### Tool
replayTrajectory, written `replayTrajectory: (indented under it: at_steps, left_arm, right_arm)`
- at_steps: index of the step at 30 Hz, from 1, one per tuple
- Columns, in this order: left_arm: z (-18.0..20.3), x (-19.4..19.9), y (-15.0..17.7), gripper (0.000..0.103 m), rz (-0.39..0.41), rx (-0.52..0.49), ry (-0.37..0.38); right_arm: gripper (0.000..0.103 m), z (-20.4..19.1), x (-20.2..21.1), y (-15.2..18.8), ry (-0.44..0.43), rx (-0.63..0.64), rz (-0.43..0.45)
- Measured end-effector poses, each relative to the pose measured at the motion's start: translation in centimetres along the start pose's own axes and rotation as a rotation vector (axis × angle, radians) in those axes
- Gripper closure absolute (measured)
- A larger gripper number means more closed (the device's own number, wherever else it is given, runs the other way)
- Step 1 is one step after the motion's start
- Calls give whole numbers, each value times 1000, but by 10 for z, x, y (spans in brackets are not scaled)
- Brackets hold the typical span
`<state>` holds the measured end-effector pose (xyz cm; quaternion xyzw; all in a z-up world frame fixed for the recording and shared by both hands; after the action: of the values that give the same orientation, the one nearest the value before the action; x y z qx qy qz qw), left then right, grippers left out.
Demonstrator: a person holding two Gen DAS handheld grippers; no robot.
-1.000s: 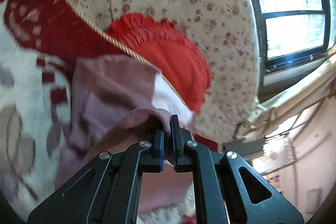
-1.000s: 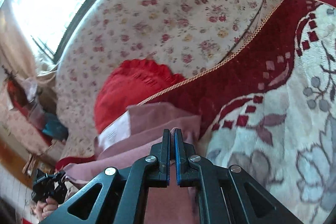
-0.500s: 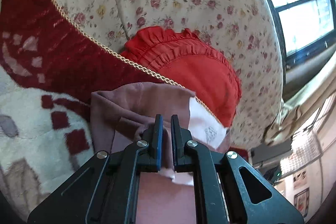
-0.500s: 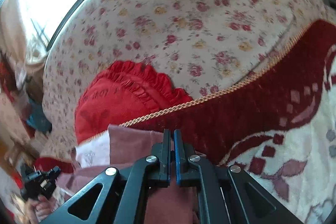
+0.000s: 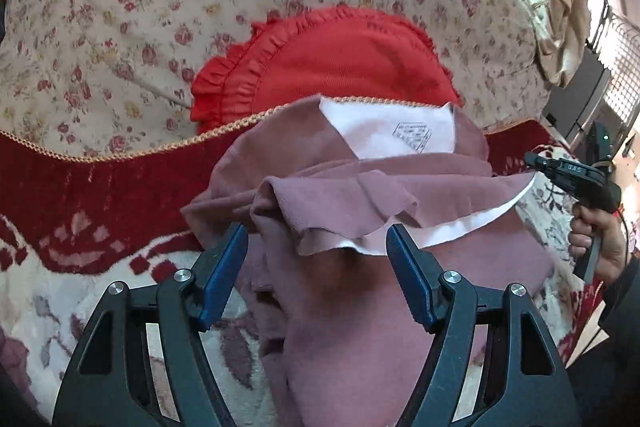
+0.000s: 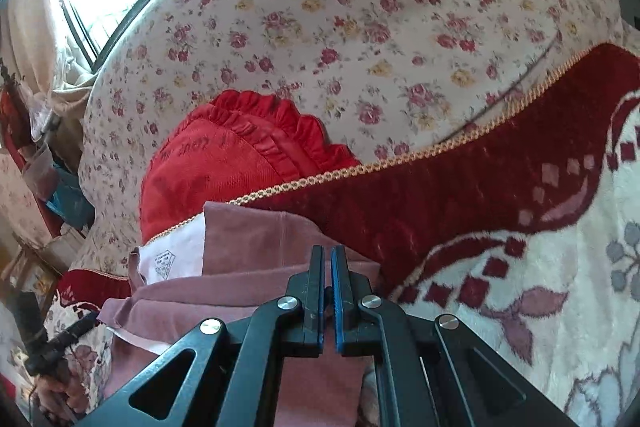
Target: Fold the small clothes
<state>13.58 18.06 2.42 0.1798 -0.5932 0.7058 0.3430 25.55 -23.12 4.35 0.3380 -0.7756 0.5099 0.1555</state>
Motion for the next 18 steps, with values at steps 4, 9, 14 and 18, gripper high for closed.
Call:
replayTrajectory:
  at_steps: [4, 9, 14, 18]
  left_arm:
    - [-2, -3, -6, 38, 19, 83, 92]
    - [-4, -28, -13, 67, -45, 182, 128]
    - [-9, -37, -7, 97, -73, 277, 151]
    - [-6, -29, -8, 98, -41, 257, 134]
  right_arm:
    - [100, 3, -3, 5, 4, -6, -24]
    - [100, 1, -10, 10, -8, -1, -51]
    - [100, 1, -6, 7, -48, -45, -45]
    - [97, 11, 2, 4, -43, -95, -46]
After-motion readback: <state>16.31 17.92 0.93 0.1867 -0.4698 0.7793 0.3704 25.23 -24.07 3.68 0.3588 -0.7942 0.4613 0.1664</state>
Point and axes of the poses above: each gripper's, at about its wrist camera, not at the fingertips, and x roughly against the way its jaws point, z to its right, y to its underside, the point moved 3 cm from there along -x, roughly the way its jaws point, and after that the axes turned 4 degrees about -x, right-handed, at the moved point
